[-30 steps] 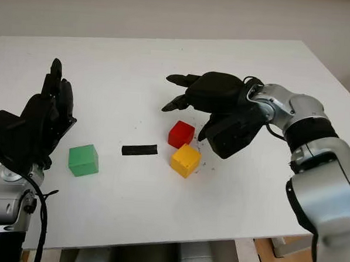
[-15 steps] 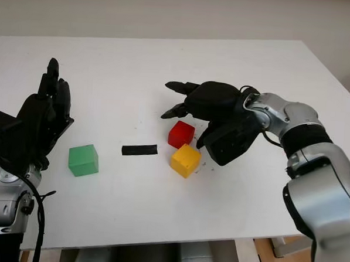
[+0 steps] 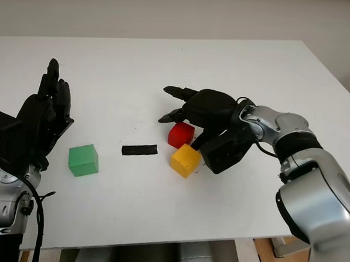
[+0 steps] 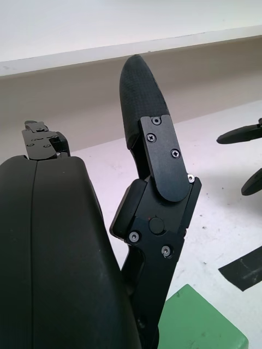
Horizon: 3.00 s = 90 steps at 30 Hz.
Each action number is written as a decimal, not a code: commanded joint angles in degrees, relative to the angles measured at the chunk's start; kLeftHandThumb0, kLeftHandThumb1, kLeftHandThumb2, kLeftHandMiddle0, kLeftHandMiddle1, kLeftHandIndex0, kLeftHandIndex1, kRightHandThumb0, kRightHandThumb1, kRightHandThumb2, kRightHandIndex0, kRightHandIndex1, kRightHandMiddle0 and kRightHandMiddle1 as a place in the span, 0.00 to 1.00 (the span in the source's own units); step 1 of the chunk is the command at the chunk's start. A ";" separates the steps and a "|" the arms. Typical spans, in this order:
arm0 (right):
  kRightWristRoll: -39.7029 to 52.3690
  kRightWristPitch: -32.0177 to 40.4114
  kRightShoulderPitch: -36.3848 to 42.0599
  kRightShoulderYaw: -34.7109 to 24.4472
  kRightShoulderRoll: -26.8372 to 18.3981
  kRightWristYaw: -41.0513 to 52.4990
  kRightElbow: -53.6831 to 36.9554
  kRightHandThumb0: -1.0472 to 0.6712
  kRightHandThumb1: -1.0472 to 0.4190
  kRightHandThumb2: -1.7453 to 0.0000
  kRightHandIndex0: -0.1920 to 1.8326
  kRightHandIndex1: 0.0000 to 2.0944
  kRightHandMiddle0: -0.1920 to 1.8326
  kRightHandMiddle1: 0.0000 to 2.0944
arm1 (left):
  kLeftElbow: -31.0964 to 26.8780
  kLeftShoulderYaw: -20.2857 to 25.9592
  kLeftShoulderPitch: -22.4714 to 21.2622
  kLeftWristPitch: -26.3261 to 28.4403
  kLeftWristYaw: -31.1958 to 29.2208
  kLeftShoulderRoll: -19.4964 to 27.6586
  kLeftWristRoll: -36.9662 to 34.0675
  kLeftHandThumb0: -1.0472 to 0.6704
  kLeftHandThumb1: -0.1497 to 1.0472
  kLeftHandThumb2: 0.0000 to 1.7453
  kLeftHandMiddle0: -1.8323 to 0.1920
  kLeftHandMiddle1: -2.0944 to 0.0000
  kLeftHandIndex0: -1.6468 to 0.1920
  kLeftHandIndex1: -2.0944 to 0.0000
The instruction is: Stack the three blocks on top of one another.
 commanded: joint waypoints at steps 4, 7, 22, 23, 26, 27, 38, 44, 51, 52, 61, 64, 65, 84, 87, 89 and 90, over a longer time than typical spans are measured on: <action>-1.80 0.77 -0.33 1.54 0.25 -2.52 1.30 0.33 0.12 0.97 0.09 0.04 0.41 0.09 | -1.24 0.08 0.71 0.41 -0.30 0.69 -0.07 0.13 1.00 0.39 1.00 1.00 1.00 1.00; -2.42 1.23 -0.57 2.22 0.17 -3.10 1.62 0.35 0.12 0.97 0.10 0.04 0.43 0.11 | -1.46 0.10 0.74 0.73 -0.11 0.62 0.04 0.12 1.00 0.39 1.00 1.00 1.00 1.00; -3.07 2.76 -2.07 2.17 -0.47 -6.93 2.62 0.38 0.07 0.97 0.20 0.04 0.32 0.64 | -1.48 -0.07 0.78 0.63 -0.70 0.83 0.55 0.13 1.00 0.40 1.00 1.00 1.00 1.00; -2.91 3.18 -2.18 2.03 -0.47 -6.59 2.72 0.38 0.07 0.97 0.20 0.04 0.31 0.64 | -1.43 -0.07 0.77 0.49 -0.71 0.79 0.55 0.13 1.00 0.40 1.00 1.00 1.00 1.00; -2.69 4.16 -2.55 1.76 -0.61 -6.36 2.57 0.38 0.08 0.97 0.20 0.03 0.31 0.62 | -1.16 -0.19 0.77 -0.14 -0.70 0.79 0.78 0.13 1.00 0.40 1.00 1.00 1.00 1.00; -2.66 4.41 -2.65 1.67 -0.64 -6.57 2.52 0.38 0.08 0.97 0.20 0.03 0.31 0.61 | -1.11 -0.26 0.78 -0.23 -0.68 0.82 0.92 0.13 1.00 0.40 1.00 1.00 1.00 1.00; 6.99 4.27 -2.46 -4.93 0.82 -0.75 2.69 0.42 0.12 0.97 0.25 0.04 0.37 0.54 | -1.60 -0.58 0.65 0.95 -0.82 0.84 1.26 0.14 1.00 0.40 1.00 1.00 1.00 1.00; 19.54 5.44 -0.94 -12.82 3.57 11.38 1.36 0.42 0.11 0.97 0.25 0.03 0.35 0.56 | -1.26 -0.54 0.47 0.44 -0.71 0.49 1.03 0.13 1.00 0.40 1.00 1.00 1.00 1.00; 29.92 10.00 0.08 -18.92 6.35 25.37 -2.33 0.41 0.10 0.97 0.23 0.02 0.31 0.64 | -0.82 -1.16 0.35 -0.32 -0.35 0.56 2.06 0.13 1.00 0.40 1.00 1.00 1.00 1.00; 30.85 10.63 0.22 -19.48 6.74 26.71 -2.90 0.41 0.10 0.97 0.24 0.02 0.31 0.65 | -0.75 -1.21 0.32 -0.46 -0.31 0.47 2.13 0.13 1.00 0.40 1.00 1.00 1.00 1.00; 37.20 16.26 1.45 -23.03 10.66 35.97 -6.23 0.37 0.11 0.97 0.25 0.03 0.32 0.69 | -0.25 -1.48 0.22 -0.93 0.36 0.14 2.51 0.14 1.00 0.39 1.00 1.00 1.00 1.00; 39.90 18.95 2.06 -24.40 12.36 38.93 -7.47 0.36 0.11 0.97 0.25 0.03 0.33 0.69 | -0.16 -1.47 0.25 -1.32 0.51 0.10 2.49 0.14 1.00 0.40 1.00 1.00 1.00 1.00; 40.90 20.10 2.37 -24.87 13.10 39.86 -8.04 0.36 0.11 0.97 0.24 0.02 0.33 0.69 | -0.07 -1.39 0.25 -1.44 0.58 0.04 2.41 0.14 1.00 0.40 1.00 1.00 1.00 1.00; 33.79 18.49 4.30 -19.72 15.51 41.29 -11.69 0.35 0.11 0.97 0.20 0.02 0.32 0.75 | -1.40 -1.41 0.89 -0.55 1.62 -0.82 2.01 0.14 1.00 0.40 1.00 1.00 1.00 1.00; 32.56 16.87 4.36 -19.16 15.41 40.21 -11.11 0.36 0.11 0.97 0.20 0.02 0.32 0.75 | -1.32 -1.39 0.93 -0.75 1.71 -0.93 1.84 0.14 1.00 0.39 1.00 1.00 1.00 1.00; 31.21 15.60 4.34 -18.48 15.17 39.01 -10.80 0.36 0.11 0.97 0.20 0.02 0.32 0.75 | -1.28 -1.33 0.95 -0.94 1.71 -1.03 1.70 0.14 1.00 0.39 1.00 1.00 1.00 1.00; 30.61 14.85 4.31 -18.16 15.08 38.36 -10.53 0.36 0.11 0.97 0.20 0.02 0.32 0.75 | -1.23 -1.34 0.98 -1.08 1.67 -1.01 1.71 0.14 1.00 0.39 1.00 1.00 1.00 1.00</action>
